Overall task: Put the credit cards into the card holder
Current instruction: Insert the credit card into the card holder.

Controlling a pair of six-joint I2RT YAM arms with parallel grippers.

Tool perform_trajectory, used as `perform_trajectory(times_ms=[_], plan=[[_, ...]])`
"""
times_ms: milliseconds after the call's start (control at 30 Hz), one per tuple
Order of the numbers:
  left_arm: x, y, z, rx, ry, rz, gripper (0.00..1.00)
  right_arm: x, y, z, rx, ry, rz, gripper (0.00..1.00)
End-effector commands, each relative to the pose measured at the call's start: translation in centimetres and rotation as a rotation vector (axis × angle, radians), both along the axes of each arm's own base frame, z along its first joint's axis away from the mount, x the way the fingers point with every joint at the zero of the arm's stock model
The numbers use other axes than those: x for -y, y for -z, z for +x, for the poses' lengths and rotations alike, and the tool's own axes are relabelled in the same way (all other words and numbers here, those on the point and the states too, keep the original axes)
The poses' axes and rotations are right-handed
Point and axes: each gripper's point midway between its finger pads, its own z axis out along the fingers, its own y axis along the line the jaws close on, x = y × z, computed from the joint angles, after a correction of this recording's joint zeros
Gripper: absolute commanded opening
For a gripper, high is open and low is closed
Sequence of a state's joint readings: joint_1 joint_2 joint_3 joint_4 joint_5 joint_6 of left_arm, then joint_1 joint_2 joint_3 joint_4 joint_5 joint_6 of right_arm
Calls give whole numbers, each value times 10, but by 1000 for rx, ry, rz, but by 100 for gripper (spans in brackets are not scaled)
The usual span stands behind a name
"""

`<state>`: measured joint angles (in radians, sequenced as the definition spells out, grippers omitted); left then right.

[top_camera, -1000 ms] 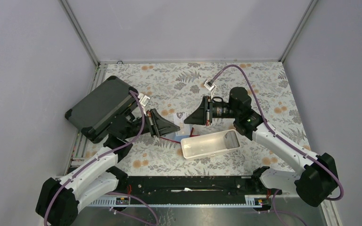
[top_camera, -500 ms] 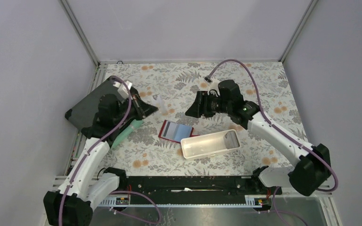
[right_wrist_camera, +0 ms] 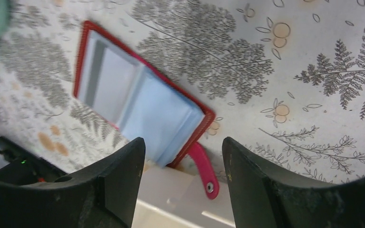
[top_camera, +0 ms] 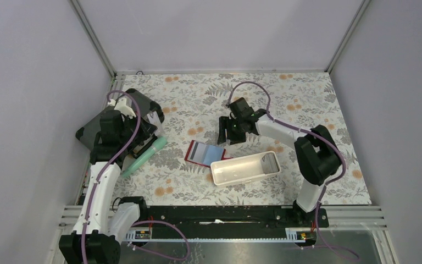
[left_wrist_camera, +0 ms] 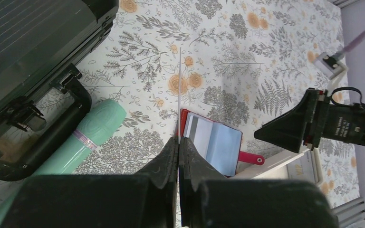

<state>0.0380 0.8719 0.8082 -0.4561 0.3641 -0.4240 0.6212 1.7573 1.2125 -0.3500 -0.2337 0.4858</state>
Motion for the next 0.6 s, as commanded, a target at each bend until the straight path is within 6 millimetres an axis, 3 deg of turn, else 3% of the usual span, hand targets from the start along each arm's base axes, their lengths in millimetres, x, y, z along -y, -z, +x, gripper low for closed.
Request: perform_trajectory(times_ms=[0,233,567], plan=[[-7,-15,6,54,-20,40,0,0,10,6,-10,-4,-63,68],[-5,-11,5,46,-10,24,0,-6,36,-8,-79,-28,-93,68],[-5,-9,4,42,-13,20,0,-32,42,-7,-71,-63,-55,67]])
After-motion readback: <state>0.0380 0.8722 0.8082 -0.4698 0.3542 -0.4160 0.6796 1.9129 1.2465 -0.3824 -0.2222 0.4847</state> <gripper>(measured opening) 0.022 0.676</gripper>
